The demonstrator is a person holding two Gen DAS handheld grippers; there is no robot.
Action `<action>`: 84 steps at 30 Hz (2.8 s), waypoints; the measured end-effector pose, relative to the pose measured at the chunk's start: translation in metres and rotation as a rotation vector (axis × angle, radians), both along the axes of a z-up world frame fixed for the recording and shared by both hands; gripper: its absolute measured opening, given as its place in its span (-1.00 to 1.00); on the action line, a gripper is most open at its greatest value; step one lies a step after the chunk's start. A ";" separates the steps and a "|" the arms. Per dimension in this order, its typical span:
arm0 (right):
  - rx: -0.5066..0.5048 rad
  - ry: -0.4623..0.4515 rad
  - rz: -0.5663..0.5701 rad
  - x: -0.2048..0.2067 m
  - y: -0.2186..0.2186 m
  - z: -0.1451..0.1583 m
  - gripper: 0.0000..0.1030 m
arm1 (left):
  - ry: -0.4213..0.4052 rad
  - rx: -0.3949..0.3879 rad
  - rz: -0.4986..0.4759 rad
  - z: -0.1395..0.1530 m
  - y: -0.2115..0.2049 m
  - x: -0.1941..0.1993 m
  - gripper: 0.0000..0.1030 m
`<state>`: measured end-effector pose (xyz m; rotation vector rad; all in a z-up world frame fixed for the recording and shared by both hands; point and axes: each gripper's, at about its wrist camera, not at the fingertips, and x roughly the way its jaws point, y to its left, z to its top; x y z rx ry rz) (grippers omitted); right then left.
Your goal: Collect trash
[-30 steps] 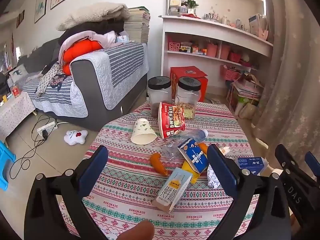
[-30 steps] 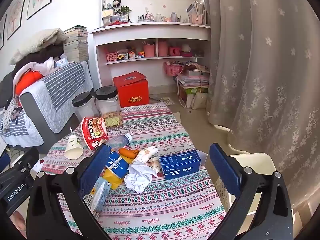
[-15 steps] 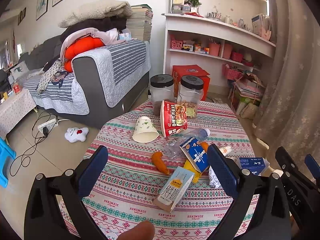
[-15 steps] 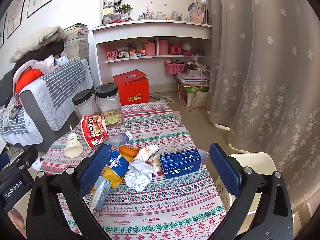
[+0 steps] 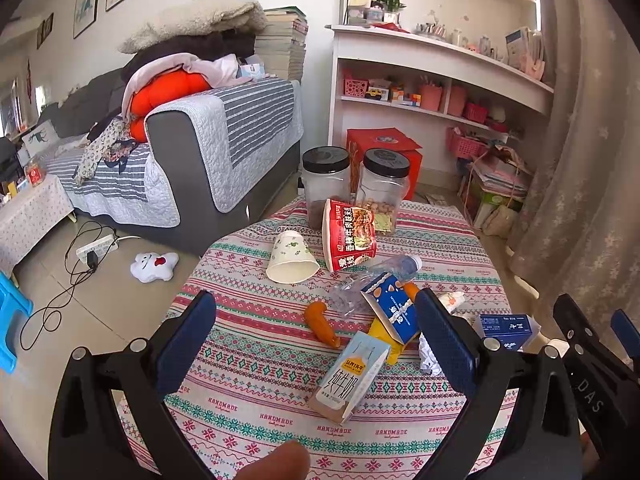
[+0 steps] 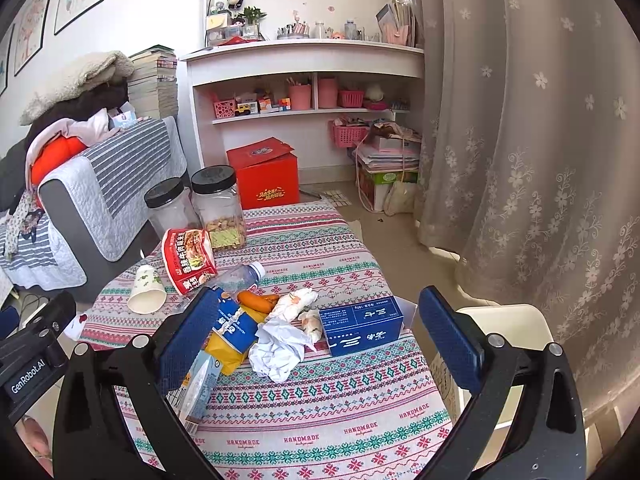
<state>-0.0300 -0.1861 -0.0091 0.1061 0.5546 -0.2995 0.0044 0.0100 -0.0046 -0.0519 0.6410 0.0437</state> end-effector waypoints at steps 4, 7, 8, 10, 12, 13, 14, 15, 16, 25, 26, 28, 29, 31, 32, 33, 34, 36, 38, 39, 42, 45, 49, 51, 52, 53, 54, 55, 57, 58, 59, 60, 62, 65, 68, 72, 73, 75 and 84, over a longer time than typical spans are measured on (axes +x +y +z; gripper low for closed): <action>0.000 0.001 0.000 0.000 0.000 0.001 0.87 | 0.001 0.000 -0.001 0.000 0.000 0.000 0.87; 0.001 0.001 0.000 0.000 0.000 0.001 0.87 | 0.000 0.000 -0.001 0.000 0.000 0.000 0.87; 0.000 0.001 0.000 0.000 0.000 0.001 0.87 | 0.001 -0.001 -0.001 0.000 0.000 0.000 0.87; 0.001 0.000 -0.001 0.000 0.000 0.000 0.87 | 0.001 -0.001 -0.002 -0.001 0.000 0.000 0.87; 0.000 0.002 0.000 0.000 0.000 0.001 0.87 | 0.001 0.000 0.000 -0.003 0.001 -0.001 0.87; 0.000 0.002 0.000 0.001 0.000 0.000 0.87 | 0.000 0.000 -0.001 -0.003 0.001 0.000 0.87; 0.001 0.002 0.000 0.000 0.000 0.001 0.87 | 0.000 -0.001 -0.002 -0.003 0.001 0.000 0.87; 0.001 0.003 0.001 0.000 0.000 0.001 0.87 | 0.001 -0.001 -0.001 -0.003 0.001 0.000 0.87; 0.001 0.002 0.000 0.000 0.000 0.000 0.87 | 0.001 -0.001 0.000 -0.004 0.002 -0.001 0.87; 0.000 0.004 0.000 0.001 0.000 0.001 0.87 | 0.002 -0.002 0.003 -0.006 0.003 -0.001 0.87; 0.000 0.003 0.000 0.001 0.000 0.000 0.87 | 0.003 -0.001 0.001 -0.005 0.002 -0.001 0.87; 0.001 0.003 -0.001 0.001 0.000 0.001 0.87 | 0.002 -0.001 0.003 -0.005 0.002 -0.001 0.87; 0.001 0.003 -0.001 0.001 0.000 0.002 0.87 | 0.002 -0.002 0.002 -0.005 0.002 -0.001 0.87; 0.001 0.004 -0.001 0.001 0.000 0.002 0.87 | 0.004 -0.002 0.004 -0.007 0.003 -0.001 0.87; 0.001 0.005 0.000 0.001 0.000 0.001 0.87 | 0.004 -0.002 0.004 -0.007 0.002 -0.001 0.87; 0.000 0.006 0.000 0.001 0.001 -0.001 0.87 | 0.004 -0.002 0.005 -0.007 0.003 -0.001 0.87; -0.001 0.007 -0.001 0.001 0.001 -0.002 0.87 | 0.004 -0.001 0.007 -0.008 0.003 -0.001 0.87; 0.002 0.010 0.000 0.001 0.001 -0.003 0.87 | 0.003 -0.002 0.006 -0.008 0.003 -0.001 0.87; 0.002 0.010 0.000 0.001 0.002 -0.005 0.87 | 0.005 0.000 0.006 -0.007 0.003 -0.001 0.87; 0.002 0.009 0.000 0.001 0.002 -0.005 0.87 | 0.006 0.000 0.006 -0.009 0.004 -0.001 0.87; 0.002 0.011 0.000 0.001 0.002 -0.005 0.87 | 0.010 -0.001 0.009 -0.010 0.005 -0.001 0.87; 0.004 0.012 -0.002 0.001 0.002 -0.005 0.87 | 0.009 0.000 0.009 -0.010 0.006 -0.001 0.87; 0.002 0.011 0.000 0.001 0.002 -0.005 0.87 | 0.014 0.001 0.010 -0.010 0.007 -0.001 0.87; 0.002 0.013 0.000 0.001 0.002 -0.005 0.87 | 0.016 0.002 0.013 -0.012 0.010 -0.001 0.87; 0.004 0.015 0.000 0.001 0.002 -0.006 0.87 | 0.018 0.003 0.014 -0.011 0.008 -0.001 0.87; 0.007 0.017 0.000 0.002 0.002 -0.007 0.87 | 0.021 0.001 0.015 -0.011 0.010 -0.001 0.87; 0.015 0.021 -0.001 0.002 0.000 -0.008 0.87 | 0.023 0.000 0.015 -0.011 0.010 0.000 0.87; 0.037 0.031 0.001 0.003 -0.002 -0.009 0.87 | 0.025 0.001 0.018 -0.009 0.010 0.002 0.87; 0.132 0.065 0.020 0.007 -0.013 -0.011 0.87 | 0.030 -0.010 0.032 -0.005 0.015 0.008 0.87; 0.205 0.090 0.036 0.010 -0.021 -0.014 0.87 | 0.038 -0.035 0.039 -0.003 0.023 0.012 0.87; 0.285 0.115 0.051 0.013 -0.030 -0.017 0.87 | 0.046 -0.068 0.046 -0.001 0.032 0.016 0.87; 0.373 0.136 0.065 0.015 -0.039 -0.022 0.87 | 0.046 -0.103 0.054 0.002 0.043 0.021 0.87; 0.517 0.171 0.070 0.018 -0.056 -0.031 0.87 | 0.021 -0.181 0.077 0.011 0.063 0.031 0.87; 0.638 0.200 0.056 0.019 -0.071 -0.039 0.87 | 0.002 -0.319 0.097 0.007 0.094 0.057 0.87; 0.682 0.219 0.053 0.019 -0.079 -0.040 0.87 | 0.277 -0.362 0.051 -0.046 0.099 0.107 0.87; 0.761 0.253 0.058 0.020 -0.089 -0.042 0.87 | 0.423 -0.230 0.110 -0.097 0.083 0.153 0.87; 0.787 0.265 0.065 0.022 -0.091 -0.043 0.87 | 0.441 -0.216 0.120 -0.104 0.080 0.165 0.87; 0.827 0.289 0.081 0.023 -0.094 -0.047 0.87 | 0.480 -0.216 0.137 -0.118 0.079 0.195 0.87; 0.877 0.356 0.077 0.032 -0.106 -0.059 0.87 | 0.645 -0.200 0.143 -0.166 0.083 0.306 0.87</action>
